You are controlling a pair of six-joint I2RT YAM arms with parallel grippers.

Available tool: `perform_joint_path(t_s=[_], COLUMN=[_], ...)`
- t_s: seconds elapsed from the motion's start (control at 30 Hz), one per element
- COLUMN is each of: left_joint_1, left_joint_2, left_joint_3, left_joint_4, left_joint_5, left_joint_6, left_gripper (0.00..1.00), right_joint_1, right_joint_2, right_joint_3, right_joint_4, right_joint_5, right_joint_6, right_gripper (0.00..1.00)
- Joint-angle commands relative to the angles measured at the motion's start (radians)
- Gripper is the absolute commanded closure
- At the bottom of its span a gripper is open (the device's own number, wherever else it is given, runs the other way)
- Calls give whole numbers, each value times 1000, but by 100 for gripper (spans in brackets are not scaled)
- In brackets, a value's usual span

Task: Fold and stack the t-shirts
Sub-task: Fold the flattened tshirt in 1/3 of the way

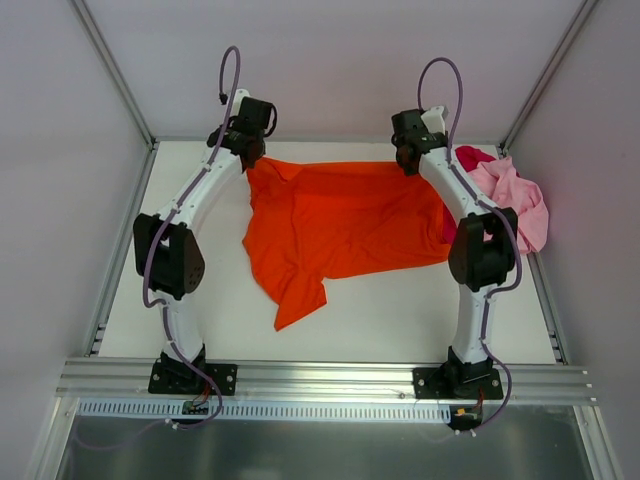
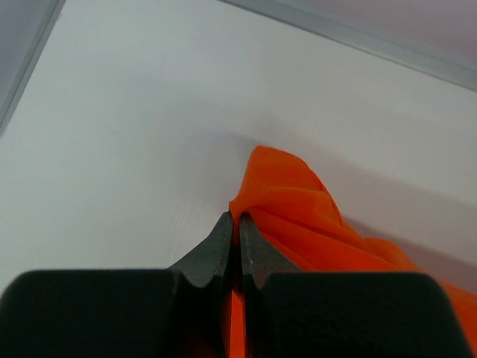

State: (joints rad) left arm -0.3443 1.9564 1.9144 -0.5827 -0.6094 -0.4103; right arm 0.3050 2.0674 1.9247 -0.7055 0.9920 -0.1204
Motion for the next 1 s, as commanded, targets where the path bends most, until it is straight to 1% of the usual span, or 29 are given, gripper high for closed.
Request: perform_joint_path(t_s=[0.0,0.07,0.1,0.17,0.3,0.37,0.47,0.6,0.7,0.73,0.8,0.83,0.93,0.97], left_joint_1=[-34,-56,-64,-93,-143,-169,-176,-180,-179,-179,-180,-179,-179,-179], left_joint_2=[-103,-125,-148,-181,-214,-232,-255,-267,-274,-275,-280,-281,-287,-287], left_joint_3=[-58,-98,-136,-175,-262,-308,-348,-368,-368,-368,-371,-371,-377,-379], left_joint_4=[-9,-12,-16,-22,-43,-36,-32,-34,-39,-37,-40,-42,-66,-77], left_joint_5=[14,17,40,59,86,92,103,93,68,65,51,48,36,30], left_joint_6=[-28,-30,-36,-47,-62,-64,-74,-70,-68,-65,-64,-64,-71,-76], left_gripper=[100,100,100,100,100,100,100,100,100,100,100,100,100,100], right_joint_1=[-6,-4,-1,12,37,45,48,54,59,59,59,57,57,57], right_joint_2=[-78,-95,-104,-118,-130,-141,-156,-150,-136,-132,-122,-119,-121,-128], right_joint_3=[3,-18,-26,-42,-12,-13,-10,14,26,31,25,19,-12,-48], right_joint_4=[-77,-104,-103,-89,-107,-114,-138,-189,-245,-288,-340,-357,-407,-408], right_joint_5=[-87,-136,-145,-171,-196,-214,-216,-202,-156,-123,-110,-112,-189,-216], right_joint_6=[80,111,113,96,24,15,15,14,25,37,79,91,152,162], right_gripper=[99,99,99,99,99,99,99,99,99,99,99,99,99,99])
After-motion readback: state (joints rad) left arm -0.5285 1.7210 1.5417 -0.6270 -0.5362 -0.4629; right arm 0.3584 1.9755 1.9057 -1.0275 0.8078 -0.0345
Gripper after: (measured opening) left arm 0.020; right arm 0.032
